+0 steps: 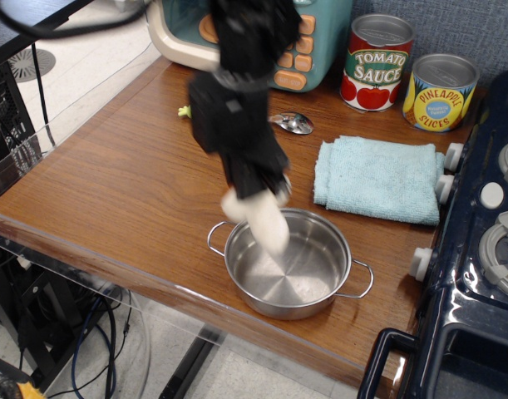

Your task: Move the mushroom from the silver pot to directly in front of the microwave, touching the yellow spoon.

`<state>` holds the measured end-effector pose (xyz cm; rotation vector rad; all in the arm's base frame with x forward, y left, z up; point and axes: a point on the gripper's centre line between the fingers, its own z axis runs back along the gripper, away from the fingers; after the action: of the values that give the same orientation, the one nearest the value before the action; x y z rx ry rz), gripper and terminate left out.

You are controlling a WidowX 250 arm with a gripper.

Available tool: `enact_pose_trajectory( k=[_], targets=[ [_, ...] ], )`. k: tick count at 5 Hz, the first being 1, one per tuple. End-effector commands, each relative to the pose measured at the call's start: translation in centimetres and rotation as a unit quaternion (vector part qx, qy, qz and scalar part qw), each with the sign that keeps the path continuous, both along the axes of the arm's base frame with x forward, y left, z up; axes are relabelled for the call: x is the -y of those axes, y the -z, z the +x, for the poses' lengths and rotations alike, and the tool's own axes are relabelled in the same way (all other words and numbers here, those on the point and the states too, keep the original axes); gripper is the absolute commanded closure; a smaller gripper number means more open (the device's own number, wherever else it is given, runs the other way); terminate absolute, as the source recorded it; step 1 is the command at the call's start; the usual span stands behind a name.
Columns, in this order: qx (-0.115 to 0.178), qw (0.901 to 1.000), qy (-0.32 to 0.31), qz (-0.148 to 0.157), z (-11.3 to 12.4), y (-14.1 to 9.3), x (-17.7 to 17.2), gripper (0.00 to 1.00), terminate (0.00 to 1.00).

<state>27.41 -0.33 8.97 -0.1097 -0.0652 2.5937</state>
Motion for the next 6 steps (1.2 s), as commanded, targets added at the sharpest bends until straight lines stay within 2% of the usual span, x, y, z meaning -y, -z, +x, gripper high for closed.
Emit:
enact_pose_trajectory(
  k=[1, 3, 5, 6],
  targets=[
    [0.057, 0.988, -0.143, -0.014, 4.4, -3.8, -7.1, 1.0, 0.0],
    [0.047, 0.9644, -0.26, 0.012, 8.7, -2.6, -13.4, 1.0, 0.0],
    [0.046, 0.9451, -0.322, 0.034, 11.2, -1.3, -17.2, 1.0, 0.0],
    [0.034, 0.9383, -0.341, 0.045, 11.9, -0.2, -18.7, 1.0, 0.0]
  ],
)
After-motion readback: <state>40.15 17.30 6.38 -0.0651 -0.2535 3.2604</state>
